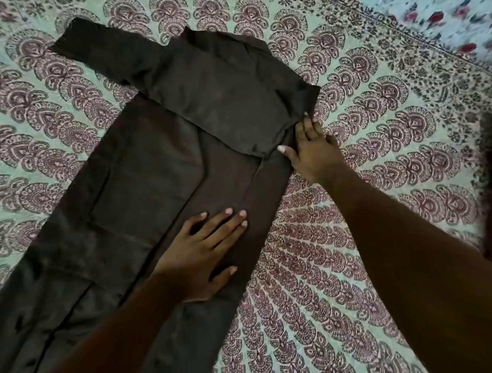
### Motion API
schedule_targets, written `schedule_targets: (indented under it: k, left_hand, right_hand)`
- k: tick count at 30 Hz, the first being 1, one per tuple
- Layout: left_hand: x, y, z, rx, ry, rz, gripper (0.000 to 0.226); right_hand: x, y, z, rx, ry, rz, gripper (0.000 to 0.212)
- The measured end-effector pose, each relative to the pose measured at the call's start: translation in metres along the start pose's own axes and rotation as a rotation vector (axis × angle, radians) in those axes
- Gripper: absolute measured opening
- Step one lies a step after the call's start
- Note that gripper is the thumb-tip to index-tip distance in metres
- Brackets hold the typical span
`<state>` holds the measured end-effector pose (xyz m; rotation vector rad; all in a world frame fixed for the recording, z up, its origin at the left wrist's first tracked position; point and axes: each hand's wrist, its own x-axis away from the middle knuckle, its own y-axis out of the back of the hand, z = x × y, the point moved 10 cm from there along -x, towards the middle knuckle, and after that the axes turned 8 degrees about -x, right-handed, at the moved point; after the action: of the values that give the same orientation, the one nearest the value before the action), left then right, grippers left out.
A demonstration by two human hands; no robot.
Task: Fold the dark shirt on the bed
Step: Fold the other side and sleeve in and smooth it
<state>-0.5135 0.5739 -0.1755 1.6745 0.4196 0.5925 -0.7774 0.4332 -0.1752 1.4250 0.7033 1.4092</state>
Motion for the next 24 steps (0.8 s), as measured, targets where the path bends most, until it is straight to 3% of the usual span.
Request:
schedule_targets:
  k: [5,8,11,15,24]
  left_hand:
    - [0.001,0.000,0.001,0.012,-0.002,0.000,0.086]
    - [0.000,0.001,0.001,0.029,0.001,0.001,0.087]
    - [0.000,0.003,0.001,0.046,-0.001,0.001,0.087]
    - [0.000,0.003,0.002,0.051,0.000,-0.001,0.088]
    - [0.000,0.004,0.001,0.039,-0.002,-0.006,0.089]
  right_hand:
    - [-0.036,0.016,-0.017,-0.051,-0.083,-0.022,0.087]
    - [-0.030,0.024,-0.011,-0.068,-0.097,-0.132,0.082]
    - [0.019,0.012,0.025,-0.056,0.040,-0.239,0.076]
    - [0.064,-0.034,0.049,-0.033,0.203,-0.155,0.080]
    - [-0.055,0.019,-0.013,-0.104,-0.092,-0.090,0.098]
